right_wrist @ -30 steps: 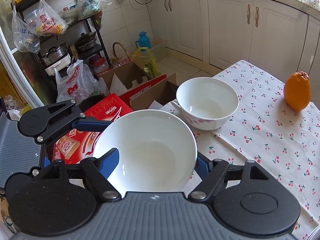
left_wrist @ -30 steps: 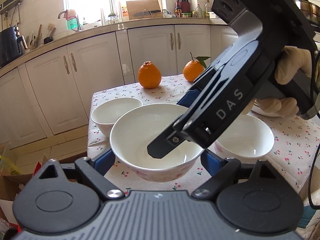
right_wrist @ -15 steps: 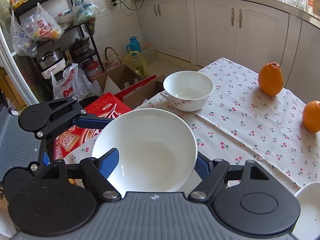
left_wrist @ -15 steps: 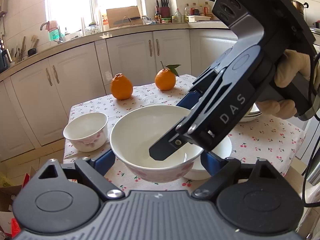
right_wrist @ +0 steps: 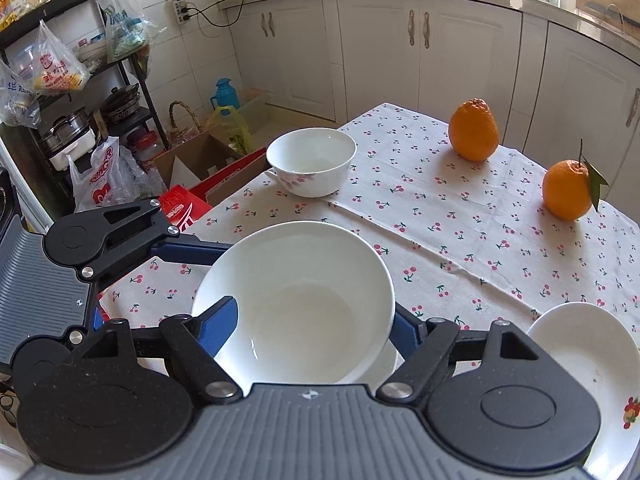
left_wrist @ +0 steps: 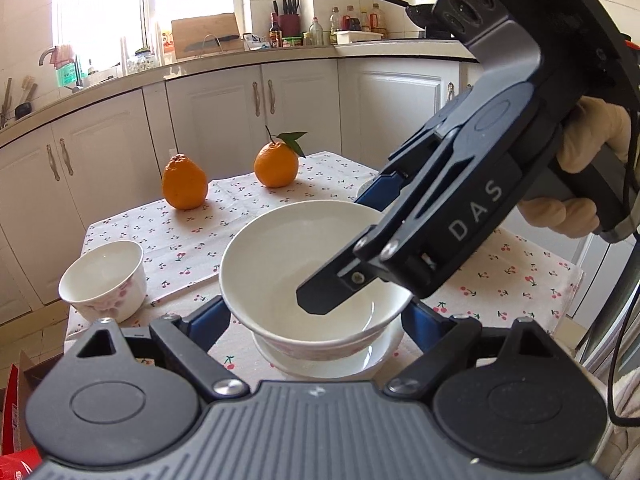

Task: Organize plates and bowls
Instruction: 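Lower the second bowl into the first bowl with the right tool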

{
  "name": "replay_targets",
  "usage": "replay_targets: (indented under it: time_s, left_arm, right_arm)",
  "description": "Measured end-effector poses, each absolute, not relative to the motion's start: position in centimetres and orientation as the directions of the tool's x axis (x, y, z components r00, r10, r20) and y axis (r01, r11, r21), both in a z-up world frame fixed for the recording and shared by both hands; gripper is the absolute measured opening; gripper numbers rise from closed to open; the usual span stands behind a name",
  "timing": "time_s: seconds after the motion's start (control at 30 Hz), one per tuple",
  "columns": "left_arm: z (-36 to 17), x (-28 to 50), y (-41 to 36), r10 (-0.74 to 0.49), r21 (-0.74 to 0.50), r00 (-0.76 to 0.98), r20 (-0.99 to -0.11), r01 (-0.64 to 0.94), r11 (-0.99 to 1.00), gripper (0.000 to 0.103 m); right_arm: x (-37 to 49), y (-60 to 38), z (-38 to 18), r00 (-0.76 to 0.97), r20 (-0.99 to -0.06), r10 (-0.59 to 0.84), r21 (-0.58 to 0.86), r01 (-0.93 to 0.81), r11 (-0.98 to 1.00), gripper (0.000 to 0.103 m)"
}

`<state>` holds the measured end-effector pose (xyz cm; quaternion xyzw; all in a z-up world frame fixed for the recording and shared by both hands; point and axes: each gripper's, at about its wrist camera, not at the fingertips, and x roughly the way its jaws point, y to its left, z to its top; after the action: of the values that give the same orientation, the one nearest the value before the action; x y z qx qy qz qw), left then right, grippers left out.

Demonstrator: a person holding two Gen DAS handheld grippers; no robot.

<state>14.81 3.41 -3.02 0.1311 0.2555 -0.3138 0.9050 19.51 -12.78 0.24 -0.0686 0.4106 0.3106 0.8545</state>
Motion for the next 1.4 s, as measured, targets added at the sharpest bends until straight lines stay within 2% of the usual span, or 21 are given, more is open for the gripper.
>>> replay_targets:
  time_s: [0.87,0.93,1.0,1.17,1.4]
  left_arm:
    - [-4.7,15.8,2.5,-0.490,0.069,0.636,-0.596,0.649,0.758,0.092]
    - [-4.8,15.8,2.5,-0.494,0.066,0.633,-0.596,0.652,0.755,0.092]
    - [-4.8,15.7,2.5,-0.492,0.074,0.642,-0.588,0.649,0.757,0.093]
    - [-4.8,15.7,2.9,-0.491,0.071,0.639,-0.592,0.648,0.758,0.093]
    - [-4.6,15.0,4.0,-0.472,0.080,0.651,-0.594,0.632,0.771,0.093]
  right_arm:
    - [20.0,-12.6,-2.2,0.462,-0.770,0.440,0.116,-0.577,0.809,0.084]
    - [19.9,-12.6,-2.3,0.467,-0.769,0.437,0.106,-0.581,0.807,0.089]
    - [19.7,-12.5,-2.1,0.490,-0.754,0.437,0.086,-0.587,0.805,0.103]
    - [19.7,-12.6,-1.9,0.494,-0.743,0.451,0.094,-0.590,0.802,0.103]
    - [20.0,-13.8,-1.6,0.493,-0.721,0.487,0.179,-0.546,0.818,0.103]
